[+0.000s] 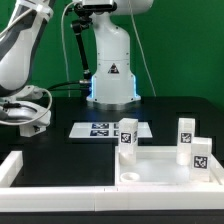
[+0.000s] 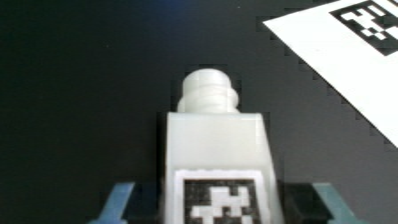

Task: Assemble square table

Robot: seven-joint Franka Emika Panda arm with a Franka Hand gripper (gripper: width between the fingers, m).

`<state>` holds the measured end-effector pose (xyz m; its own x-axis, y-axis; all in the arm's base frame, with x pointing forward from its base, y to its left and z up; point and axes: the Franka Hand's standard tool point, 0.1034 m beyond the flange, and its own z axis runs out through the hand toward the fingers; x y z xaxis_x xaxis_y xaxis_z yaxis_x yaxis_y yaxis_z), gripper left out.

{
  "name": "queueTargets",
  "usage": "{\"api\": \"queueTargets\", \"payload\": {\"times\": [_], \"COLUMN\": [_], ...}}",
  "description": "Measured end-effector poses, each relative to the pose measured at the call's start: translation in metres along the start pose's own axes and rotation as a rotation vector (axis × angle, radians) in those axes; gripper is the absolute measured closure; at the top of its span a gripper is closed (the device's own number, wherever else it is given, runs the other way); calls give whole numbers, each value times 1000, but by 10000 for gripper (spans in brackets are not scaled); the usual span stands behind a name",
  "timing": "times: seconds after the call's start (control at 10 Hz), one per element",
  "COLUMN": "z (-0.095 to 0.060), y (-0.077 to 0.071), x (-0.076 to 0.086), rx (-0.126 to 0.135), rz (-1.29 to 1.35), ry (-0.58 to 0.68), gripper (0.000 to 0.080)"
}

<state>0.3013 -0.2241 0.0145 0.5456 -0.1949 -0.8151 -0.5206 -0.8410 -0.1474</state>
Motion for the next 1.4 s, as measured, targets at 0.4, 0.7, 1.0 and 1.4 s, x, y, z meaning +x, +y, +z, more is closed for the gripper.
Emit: {"api": "queueTargets", "payload": {"times": [0.4,0.7,1.0,1.4], "z": [-65,-68,-78,-110], "y": [-75,-72,-131,-182], "x": [-40,-29,-26,-24], "rx": [-17,-37,-117,-153], "rz": [-65,-70,-84,-129], "ry": [67,190,488,725], "gripper": [514,512,512,512]}}
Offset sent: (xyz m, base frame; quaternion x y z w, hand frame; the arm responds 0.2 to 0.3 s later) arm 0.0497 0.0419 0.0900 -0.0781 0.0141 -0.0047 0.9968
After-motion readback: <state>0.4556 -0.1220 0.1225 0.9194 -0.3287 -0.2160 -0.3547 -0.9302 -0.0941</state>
